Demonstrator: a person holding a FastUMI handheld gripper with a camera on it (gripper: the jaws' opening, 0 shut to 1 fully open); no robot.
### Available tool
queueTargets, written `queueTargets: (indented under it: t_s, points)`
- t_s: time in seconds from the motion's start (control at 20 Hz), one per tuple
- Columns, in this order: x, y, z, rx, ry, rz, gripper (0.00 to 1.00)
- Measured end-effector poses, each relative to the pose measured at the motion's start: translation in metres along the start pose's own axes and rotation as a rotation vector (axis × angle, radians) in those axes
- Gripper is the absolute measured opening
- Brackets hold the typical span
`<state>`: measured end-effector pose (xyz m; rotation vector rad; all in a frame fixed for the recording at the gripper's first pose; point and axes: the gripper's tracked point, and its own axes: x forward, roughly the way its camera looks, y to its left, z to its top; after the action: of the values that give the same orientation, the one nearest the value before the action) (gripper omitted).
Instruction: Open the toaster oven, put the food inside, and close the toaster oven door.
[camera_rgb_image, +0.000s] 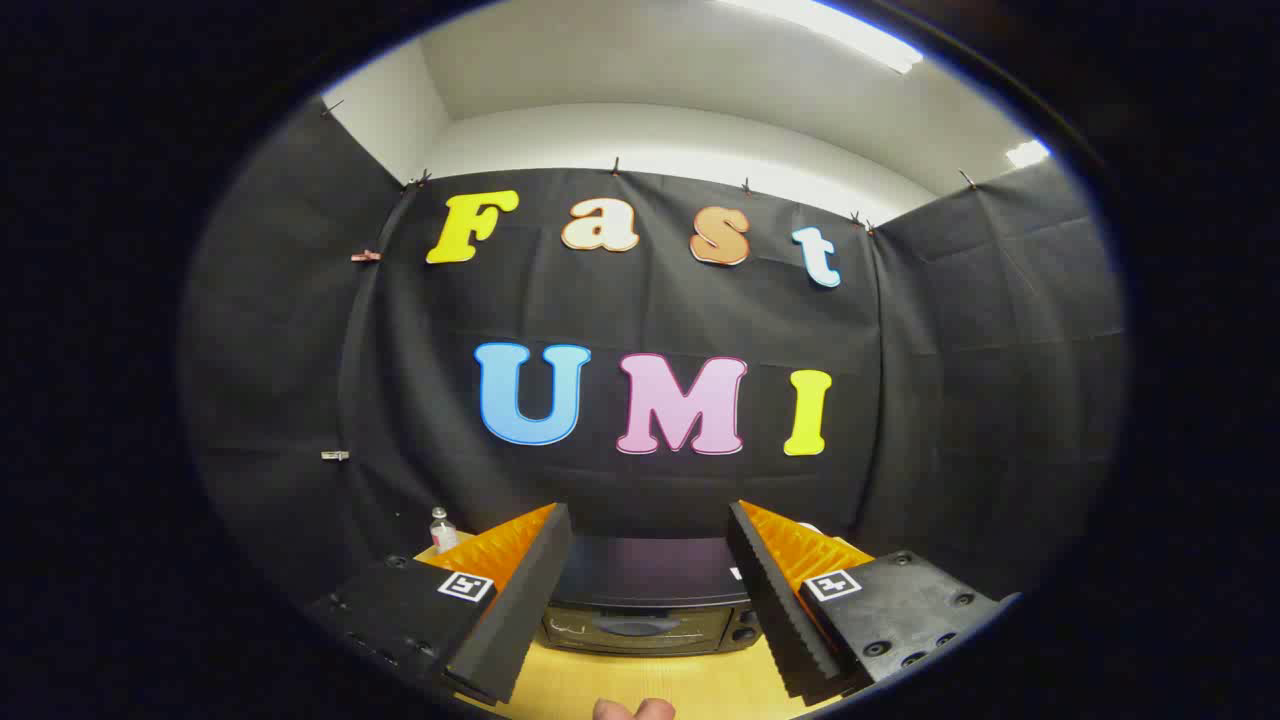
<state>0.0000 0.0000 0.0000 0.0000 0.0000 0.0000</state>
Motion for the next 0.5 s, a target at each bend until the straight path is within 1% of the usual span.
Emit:
queueTargets:
  t_s: [0.2, 0.5]
  points:
    - [0.000, -0.034, -0.009, -0.005, 0.021, -0.019, 0.97]
    - [0.004, -0.054, -0.014, -0.028, 0.032, -0.018, 0.97]
